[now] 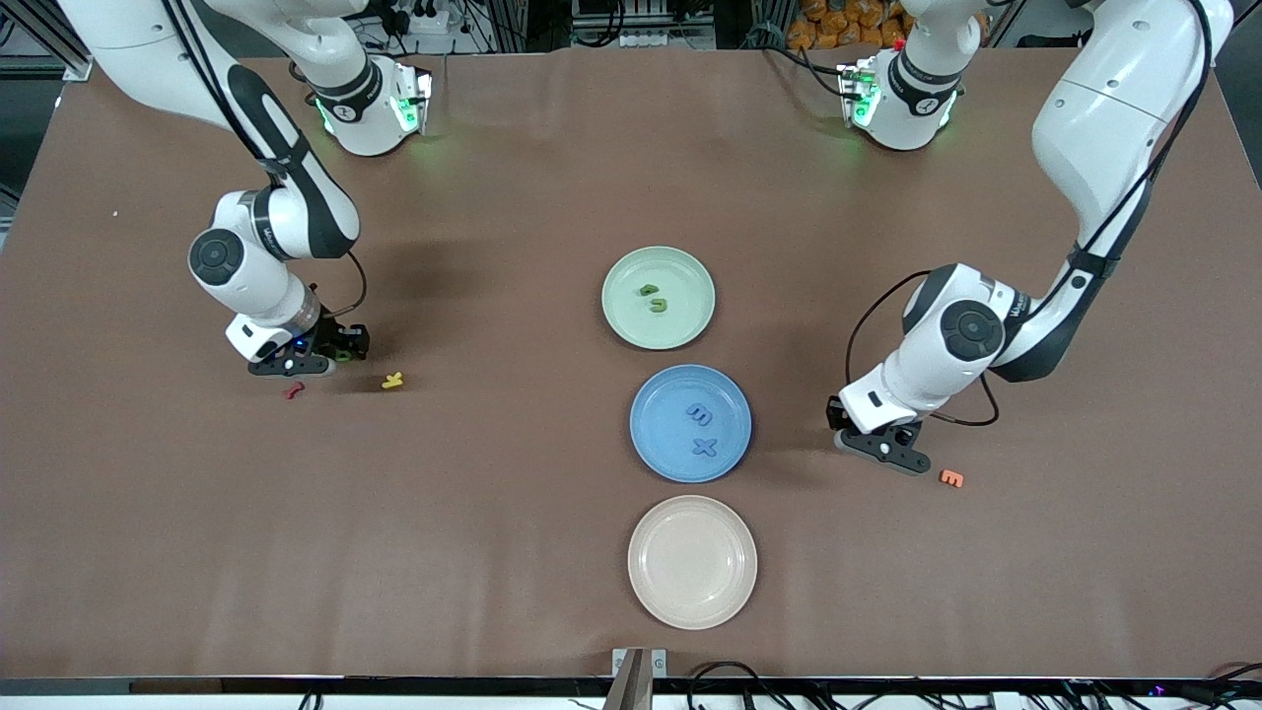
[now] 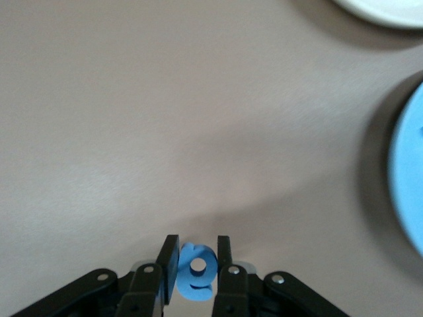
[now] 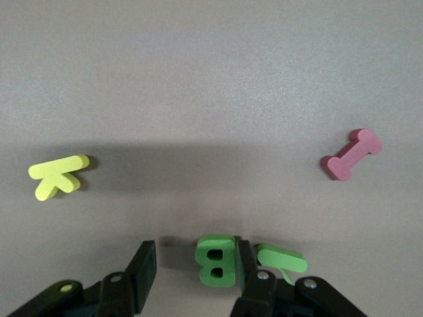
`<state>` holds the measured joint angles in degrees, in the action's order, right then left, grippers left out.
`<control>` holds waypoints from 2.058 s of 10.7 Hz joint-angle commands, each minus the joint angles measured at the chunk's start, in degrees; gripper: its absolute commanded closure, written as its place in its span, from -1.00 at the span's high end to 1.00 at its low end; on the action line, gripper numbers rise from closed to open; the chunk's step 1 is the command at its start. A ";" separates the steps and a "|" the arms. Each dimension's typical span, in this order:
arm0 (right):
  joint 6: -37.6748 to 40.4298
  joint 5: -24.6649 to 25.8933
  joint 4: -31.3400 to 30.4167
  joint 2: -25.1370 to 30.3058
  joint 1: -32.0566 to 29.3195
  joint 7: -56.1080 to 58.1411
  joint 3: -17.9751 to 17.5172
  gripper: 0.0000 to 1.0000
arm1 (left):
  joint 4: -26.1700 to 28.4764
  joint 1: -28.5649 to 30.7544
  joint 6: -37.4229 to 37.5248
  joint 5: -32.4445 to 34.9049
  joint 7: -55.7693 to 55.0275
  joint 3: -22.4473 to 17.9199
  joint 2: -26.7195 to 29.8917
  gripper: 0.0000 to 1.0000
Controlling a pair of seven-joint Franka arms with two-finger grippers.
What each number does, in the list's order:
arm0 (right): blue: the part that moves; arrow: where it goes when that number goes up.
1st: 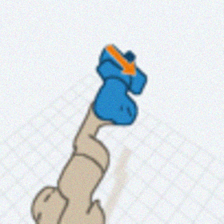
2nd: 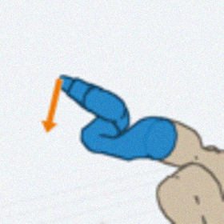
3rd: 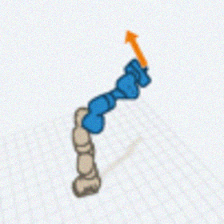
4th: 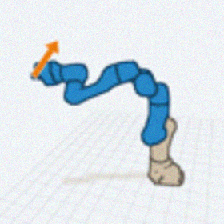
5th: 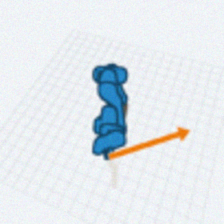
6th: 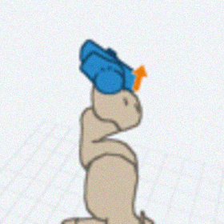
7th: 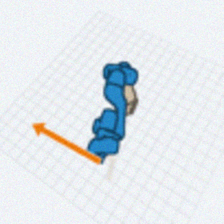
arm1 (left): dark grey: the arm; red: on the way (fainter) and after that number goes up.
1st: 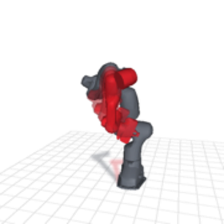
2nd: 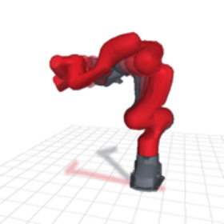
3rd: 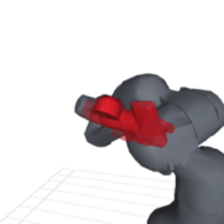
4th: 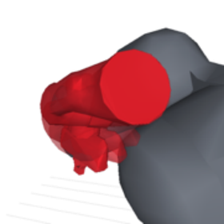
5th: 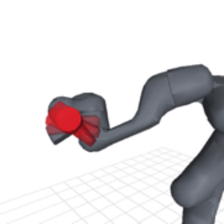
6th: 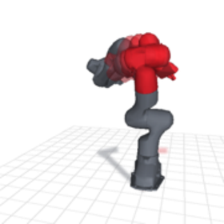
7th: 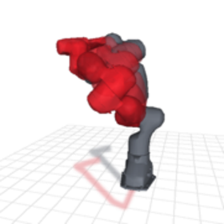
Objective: Sort letters by color into matching plates
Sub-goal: 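Drop blue g on the blue plate while the right gripper lifts green B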
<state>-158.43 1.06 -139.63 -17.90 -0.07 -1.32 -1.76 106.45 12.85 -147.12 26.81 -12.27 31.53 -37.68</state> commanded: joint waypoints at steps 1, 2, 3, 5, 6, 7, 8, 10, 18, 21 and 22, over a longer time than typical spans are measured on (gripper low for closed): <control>-0.30 -0.88 0.68 -0.90 -0.81 1.41 -0.35 0.16 | -4.40 -4.05 3.25 -2.89 -5.12 -0.33 -0.73 -1.00; -0.65 -0.88 0.68 -0.99 -0.81 1.41 -0.35 0.16 | -5.19 -5.46 3.25 -3.68 -7.75 -0.33 -0.82 -1.00; -0.74 -0.88 0.68 -1.17 -0.73 1.41 -0.35 0.16 | -5.90 -7.30 3.25 -3.69 -10.38 -0.33 -0.91 -1.00; -1.00 -0.88 0.68 -1.43 -0.73 1.41 -0.26 0.04 | -8.00 -10.46 3.25 -3.78 -15.13 -0.33 -1.61 -1.00; -1.00 -0.80 0.68 -1.43 -0.73 1.41 -0.26 -0.12 | -8.27 -11.61 3.25 -3.78 -16.98 -0.33 -1.79 -1.00; -1.00 -0.80 0.68 -1.52 -0.73 1.50 -0.26 -0.24 | -8.54 -12.58 3.25 -3.78 -17.52 -0.42 -2.31 -1.00; -1.00 -0.80 0.68 -1.52 -0.81 1.50 -0.26 -0.35 | -8.63 -13.55 3.16 -3.87 -17.88 -0.42 -2.92 -1.00; -1.00 -0.80 0.68 -1.61 -0.73 1.50 -0.26 -0.46 | -10.81 -15.92 3.16 -4.13 -19.89 -0.51 -4.59 -1.00; 3.99 -0.97 1.37 1.46 -0.29 0.44 -0.26 -1.00 | -16.44 -20.50 9.38 -0.53 -22.63 -4.99 -3.46 1.00; 11.74 -4.12 2.78 4.63 0.59 -3.23 -2.44 -1.00 | -19.35 -19.80 16.41 -0.70 -22.54 -7.79 -0.48 1.00; 11.74 -5.01 2.96 4.63 1.20 -6.12 -3.41 -1.00 | -19.35 -19.10 17.30 -0.79 -22.28 -9.20 0.66 1.00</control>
<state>-148.46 -1.32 -136.28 -15.54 0.03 -2.28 -2.71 86.95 -6.85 -133.02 25.09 -34.12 25.07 -40.30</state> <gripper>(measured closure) 0.722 0.000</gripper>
